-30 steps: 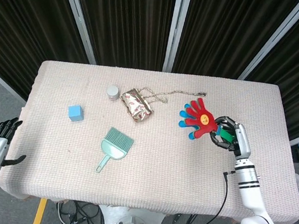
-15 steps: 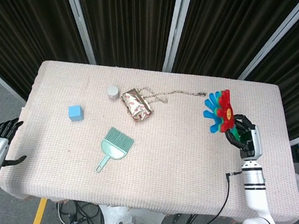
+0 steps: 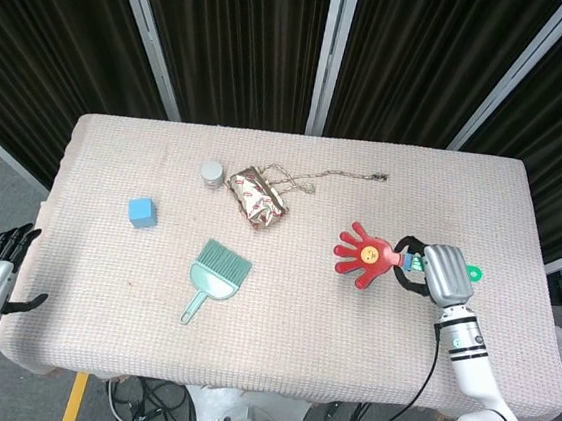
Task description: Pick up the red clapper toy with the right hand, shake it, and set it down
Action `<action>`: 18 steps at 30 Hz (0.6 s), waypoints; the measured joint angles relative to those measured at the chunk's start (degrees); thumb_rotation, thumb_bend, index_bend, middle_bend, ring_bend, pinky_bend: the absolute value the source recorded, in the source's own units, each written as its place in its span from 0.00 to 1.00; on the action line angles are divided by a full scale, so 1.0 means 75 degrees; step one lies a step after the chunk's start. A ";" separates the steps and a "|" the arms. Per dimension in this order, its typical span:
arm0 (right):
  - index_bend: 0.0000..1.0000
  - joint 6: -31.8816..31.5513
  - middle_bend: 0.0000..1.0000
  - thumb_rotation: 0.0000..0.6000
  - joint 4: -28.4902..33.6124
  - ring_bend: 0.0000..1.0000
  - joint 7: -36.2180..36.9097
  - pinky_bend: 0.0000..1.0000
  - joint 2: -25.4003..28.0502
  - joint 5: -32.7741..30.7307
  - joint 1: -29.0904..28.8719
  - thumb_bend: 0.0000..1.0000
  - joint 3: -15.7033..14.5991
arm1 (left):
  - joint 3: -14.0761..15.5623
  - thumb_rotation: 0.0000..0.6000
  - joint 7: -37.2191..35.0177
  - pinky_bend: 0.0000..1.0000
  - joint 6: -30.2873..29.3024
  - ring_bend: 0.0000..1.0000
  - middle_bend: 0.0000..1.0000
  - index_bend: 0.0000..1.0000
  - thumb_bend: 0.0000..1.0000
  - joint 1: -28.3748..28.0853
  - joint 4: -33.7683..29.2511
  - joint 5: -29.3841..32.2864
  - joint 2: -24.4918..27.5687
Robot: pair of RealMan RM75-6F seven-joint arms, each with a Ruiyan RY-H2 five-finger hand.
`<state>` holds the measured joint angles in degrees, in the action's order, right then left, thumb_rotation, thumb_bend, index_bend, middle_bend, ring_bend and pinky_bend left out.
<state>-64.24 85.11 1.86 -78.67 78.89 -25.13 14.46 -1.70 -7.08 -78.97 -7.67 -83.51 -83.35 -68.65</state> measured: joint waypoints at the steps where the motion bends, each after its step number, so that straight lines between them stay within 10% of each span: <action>1: 1.00 0.0019 0.93 1.00 0.0049 1.00 -0.0139 1.00 0.0017 -0.0040 -0.0012 0.53 -0.0009 | -0.0001 1.00 -0.0001 0.08 -0.0008 0.00 0.02 0.05 0.16 0.0001 -0.0001 -0.0006 -0.0001; 8: 1.00 -0.0034 0.93 1.00 0.0358 1.00 0.0973 1.00 0.0102 -0.0075 -0.0014 0.53 0.0009 | 0.0001 1.00 0.0026 0.09 0.0026 0.00 0.02 0.05 0.16 -0.0014 -0.0047 -0.0003 0.0006; 18: 1.00 -0.0904 0.93 1.00 0.0435 1.00 0.6756 1.00 -0.0207 -0.0021 0.0291 0.49 0.0481 | -0.0022 1.00 0.0027 0.09 0.0032 0.00 0.02 0.05 0.16 -0.0031 -0.0086 0.0006 0.0046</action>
<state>-71.01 88.38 52.53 -80.22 78.73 -22.95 18.07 -1.87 -6.87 -78.73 -7.90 -84.15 -83.31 -68.31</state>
